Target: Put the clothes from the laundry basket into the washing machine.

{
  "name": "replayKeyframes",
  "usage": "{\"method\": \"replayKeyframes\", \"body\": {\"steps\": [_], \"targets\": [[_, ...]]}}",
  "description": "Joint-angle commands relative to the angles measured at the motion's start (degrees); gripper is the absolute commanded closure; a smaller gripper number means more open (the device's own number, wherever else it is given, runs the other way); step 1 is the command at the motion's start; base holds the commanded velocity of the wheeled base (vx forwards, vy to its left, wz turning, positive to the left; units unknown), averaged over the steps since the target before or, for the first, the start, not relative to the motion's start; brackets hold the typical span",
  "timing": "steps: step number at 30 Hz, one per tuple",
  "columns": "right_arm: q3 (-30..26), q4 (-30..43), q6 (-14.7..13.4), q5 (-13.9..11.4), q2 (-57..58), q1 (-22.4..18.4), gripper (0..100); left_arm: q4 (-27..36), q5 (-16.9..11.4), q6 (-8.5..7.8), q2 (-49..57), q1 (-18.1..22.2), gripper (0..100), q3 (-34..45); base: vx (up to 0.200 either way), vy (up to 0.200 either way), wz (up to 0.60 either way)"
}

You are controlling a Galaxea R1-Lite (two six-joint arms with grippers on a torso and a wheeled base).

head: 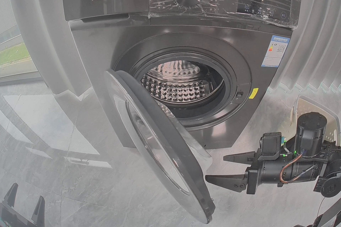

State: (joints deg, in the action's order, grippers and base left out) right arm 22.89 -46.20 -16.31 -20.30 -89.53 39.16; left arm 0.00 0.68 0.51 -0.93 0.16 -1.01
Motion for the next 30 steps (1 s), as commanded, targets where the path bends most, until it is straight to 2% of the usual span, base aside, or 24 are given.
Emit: {"method": "replayKeyframes", "body": {"steps": [1, 6, 8, 11, 13, 14, 16, 18, 30], "targets": [[-0.7, -1.8, -0.2, -0.9, -0.5, 1.3, 0, 0.0, 0.0, 0.02, 0.7, 0.0, 0, 1.0, 0.000, 0.000, 0.00], [-0.6, -3.7, -0.1, -0.7, -2.1, 0.2, 0, 0.0, 0.0, 0.02, 0.7, 0.0, 0, 1.0, 0.000, 0.000, 0.00], [-0.4, -4.2, 0.4, -0.4, -3.8, -2.1, 0, 0.0, 0.0, 0.02, 0.7, 0.0, 0, 1.0, 0.000, 0.000, 0.00], [-0.3, -6.3, 0.8, 0.3, -5.3, -3.0, 0, 0.0, 0.0, 0.02, 0.7, 0.0, 0, 1.0, 0.000, 0.000, 0.00], [-0.2, -8.1, 0.8, 1.8, -6.8, -3.4, 0, 0.0, 0.0, 0.02, 0.7, 0.0, 0, 1.0, 0.000, 0.000, 0.00], [0.0, -8.6, 0.8, 2.1, -7.2, -3.5, 0, 0.0, 0.0, 0.02, 0.7, 0.0, 0, 1.0, -0.200, 0.000, 0.00], [0.6, -10.3, 0.8, 4.7, -10.0, -4.7, 0, 0.0, 0.0, 0.02, 0.7, 0.0, 0, 1.0, -0.200, 0.000, 0.00], [0.7, -11.6, 1.0, 5.6, -12.1, -5.4, 0, 0.0, 0.0, -0.07, 0.7, 0.0, 0, 1.0, -0.200, 0.000, 0.00], [1.5, -16.1, 1.0, 5.8, -19.5, -4.2, 0, 0.0, 0.0, -0.16, 0.7, 0.0, 0, 1.0, -0.017, 0.000, 0.00]]}}
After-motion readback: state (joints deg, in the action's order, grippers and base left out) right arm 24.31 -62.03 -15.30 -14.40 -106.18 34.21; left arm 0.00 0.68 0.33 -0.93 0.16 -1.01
